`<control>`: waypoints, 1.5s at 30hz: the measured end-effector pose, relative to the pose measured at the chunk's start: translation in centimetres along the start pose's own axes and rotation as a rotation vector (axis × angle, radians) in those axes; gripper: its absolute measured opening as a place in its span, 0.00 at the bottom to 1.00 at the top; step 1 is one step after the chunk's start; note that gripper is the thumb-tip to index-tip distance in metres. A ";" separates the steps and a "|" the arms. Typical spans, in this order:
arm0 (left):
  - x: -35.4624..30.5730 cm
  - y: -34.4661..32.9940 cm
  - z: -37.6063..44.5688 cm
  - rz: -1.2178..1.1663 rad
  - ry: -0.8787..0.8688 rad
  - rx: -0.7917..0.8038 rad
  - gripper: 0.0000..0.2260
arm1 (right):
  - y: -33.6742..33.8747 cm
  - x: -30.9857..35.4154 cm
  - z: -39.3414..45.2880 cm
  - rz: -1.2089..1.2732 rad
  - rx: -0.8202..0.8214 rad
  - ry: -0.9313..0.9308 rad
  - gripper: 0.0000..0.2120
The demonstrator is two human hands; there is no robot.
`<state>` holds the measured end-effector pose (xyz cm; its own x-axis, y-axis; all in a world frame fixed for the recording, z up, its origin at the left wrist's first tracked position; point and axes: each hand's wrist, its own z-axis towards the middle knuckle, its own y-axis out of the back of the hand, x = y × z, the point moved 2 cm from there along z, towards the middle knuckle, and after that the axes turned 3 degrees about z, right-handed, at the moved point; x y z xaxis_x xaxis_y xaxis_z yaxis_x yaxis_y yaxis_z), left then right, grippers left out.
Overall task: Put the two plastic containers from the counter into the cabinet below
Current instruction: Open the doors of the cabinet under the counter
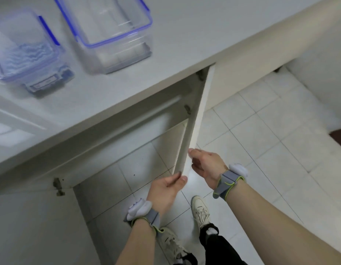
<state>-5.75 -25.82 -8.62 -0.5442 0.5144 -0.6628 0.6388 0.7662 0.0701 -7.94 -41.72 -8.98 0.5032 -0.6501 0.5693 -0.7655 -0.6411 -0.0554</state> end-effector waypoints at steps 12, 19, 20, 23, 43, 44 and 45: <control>-3.9 -24.2 4.9 0.276 -0.106 0.184 0.20 | 18.8 7.1 1.2 -0.145 -0.001 -0.020 0.09; -7.9 -33.8 8.0 0.331 -0.087 0.046 0.16 | 25.4 13.7 4.9 -0.392 0.016 -0.070 0.11; -8.3 -34.5 8.4 0.341 -0.081 0.045 0.16 | 25.9 14.2 5.4 -0.407 0.023 -0.072 0.12; -9.2 -36.2 9.4 0.388 -0.075 0.012 0.14 | 27.0 15.8 6.2 -0.429 0.051 -0.082 0.11; -13.7 -1.6 -0.2 0.102 0.016 -0.223 0.36 | 16.8 19.8 -1.9 -0.656 -0.098 0.199 0.28; -14.3 1.2 -1.6 0.077 -0.004 -0.259 0.36 | 14.9 20.4 -2.9 -0.671 -0.076 0.228 0.28; -14.8 3.9 -3.0 0.061 -0.013 -0.291 0.37 | 12.7 20.8 -3.7 -0.694 -0.063 0.252 0.27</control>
<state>3.14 -29.31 3.66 -0.5012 0.5596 -0.6601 0.4865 0.8130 0.3199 -8.63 -61.89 5.17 0.7786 0.0146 0.6274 -0.3296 -0.8412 0.4287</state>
